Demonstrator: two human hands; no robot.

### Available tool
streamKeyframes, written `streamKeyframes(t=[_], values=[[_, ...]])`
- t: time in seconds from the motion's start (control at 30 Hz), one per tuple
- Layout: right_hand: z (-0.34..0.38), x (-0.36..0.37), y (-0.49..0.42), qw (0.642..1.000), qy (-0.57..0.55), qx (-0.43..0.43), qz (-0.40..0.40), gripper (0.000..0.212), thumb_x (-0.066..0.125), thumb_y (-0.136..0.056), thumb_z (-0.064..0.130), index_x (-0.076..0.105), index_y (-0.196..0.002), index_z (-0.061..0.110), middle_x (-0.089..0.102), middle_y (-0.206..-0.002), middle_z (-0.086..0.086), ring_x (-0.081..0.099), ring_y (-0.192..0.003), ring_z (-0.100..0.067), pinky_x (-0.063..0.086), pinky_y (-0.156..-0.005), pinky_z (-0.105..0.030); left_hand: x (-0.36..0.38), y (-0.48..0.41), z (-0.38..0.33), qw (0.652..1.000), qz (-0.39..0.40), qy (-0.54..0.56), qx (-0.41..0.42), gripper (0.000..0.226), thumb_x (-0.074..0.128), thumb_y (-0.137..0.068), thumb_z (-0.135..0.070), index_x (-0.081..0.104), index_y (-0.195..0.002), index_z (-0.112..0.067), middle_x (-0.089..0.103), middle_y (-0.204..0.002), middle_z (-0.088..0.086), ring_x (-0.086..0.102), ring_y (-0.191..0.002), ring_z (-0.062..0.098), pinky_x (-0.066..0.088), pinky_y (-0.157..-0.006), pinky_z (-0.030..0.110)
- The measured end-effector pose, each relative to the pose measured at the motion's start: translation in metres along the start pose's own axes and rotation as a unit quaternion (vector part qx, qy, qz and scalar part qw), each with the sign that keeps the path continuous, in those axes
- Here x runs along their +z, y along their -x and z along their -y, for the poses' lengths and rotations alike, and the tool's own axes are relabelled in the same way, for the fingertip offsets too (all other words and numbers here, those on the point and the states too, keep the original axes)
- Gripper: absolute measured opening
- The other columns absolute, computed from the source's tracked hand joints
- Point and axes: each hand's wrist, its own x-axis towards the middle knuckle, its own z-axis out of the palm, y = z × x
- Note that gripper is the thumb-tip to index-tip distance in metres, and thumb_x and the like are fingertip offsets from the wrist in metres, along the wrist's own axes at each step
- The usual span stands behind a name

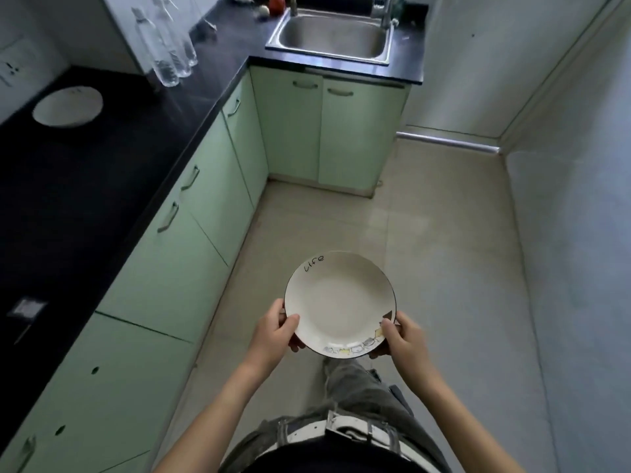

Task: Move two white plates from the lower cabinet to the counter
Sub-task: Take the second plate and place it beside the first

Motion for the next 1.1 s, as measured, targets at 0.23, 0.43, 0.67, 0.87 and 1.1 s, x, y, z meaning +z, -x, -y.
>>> streamKeyframes(t=[0.23, 0.43, 0.67, 0.87, 1.1], values=[[0.098, 0.022, -0.168, 0.995, 0.019, -0.010, 0.102, 0.026, 0.045, -0.100, 0.000, 0.059, -0.079, 0.007, 0.067, -0.056, 0.003, 0.069, -0.051, -0.027, 0.057, -0.047, -0.034, -0.024, -0.123, -0.067, 0.993, -0.109, 0.041, -0.030, 0.018, 0.052, -0.081, -0.023, 0.055, -0.088, -0.007, 0.061, -0.059, 0.011, 0.060, -0.048, 0.024, 0.047, -0.048, 0.035], [0.154, 0.076, -0.293, 0.985, 0.049, -0.016, 0.162, 0.024, 0.045, -0.099, 0.002, 0.066, -0.087, 0.006, 0.070, -0.068, -0.008, 0.069, -0.058, -0.034, 0.057, -0.050, -0.037, -0.065, -0.223, -0.090, 0.978, -0.189, 0.056, -0.065, 0.023, 0.053, -0.079, -0.028, 0.057, -0.091, -0.009, 0.062, -0.077, 0.030, 0.056, -0.060, 0.028, 0.052, -0.058, 0.055], [0.225, 0.187, -0.420, 0.970, 0.089, -0.034, 0.221, 0.023, 0.045, -0.099, 0.003, 0.066, -0.092, 0.008, 0.072, -0.067, -0.005, 0.070, -0.054, -0.035, 0.059, -0.050, -0.039, -0.156, -0.338, -0.111, 0.964, -0.244, 0.055, -0.088, 0.014, 0.054, -0.088, -0.017, 0.059, -0.095, -0.006, 0.065, -0.082, 0.026, 0.062, -0.074, 0.046, 0.053, -0.066, 0.057], [0.303, 0.287, -0.492, 0.945, 0.122, -0.067, 0.296, 0.023, 0.045, -0.099, 0.006, 0.067, -0.095, 0.012, 0.074, -0.072, -0.001, 0.072, -0.056, -0.031, 0.059, -0.052, -0.038, -0.244, -0.398, -0.141, 0.944, -0.304, 0.098, -0.082, 0.010, 0.051, -0.094, -0.010, 0.060, -0.093, -0.014, 0.066, -0.079, 0.011, 0.062, -0.053, 0.003, 0.045, -0.044, 0.017], [0.362, 0.392, -0.566, 0.898, 0.176, -0.087, 0.393, 0.019, 0.047, -0.099, 0.008, 0.066, -0.095, 0.012, 0.074, -0.085, -0.017, 0.074, -0.062, -0.031, 0.059, -0.050, -0.041, -0.307, -0.446, -0.142, 0.898, -0.394, 0.153, -0.118, 0.012, 0.052, -0.086, -0.025, 0.055, -0.084, -0.013, 0.060, -0.083, 0.029, 0.053, -0.066, 0.029, 0.043, -0.060, 0.039]])
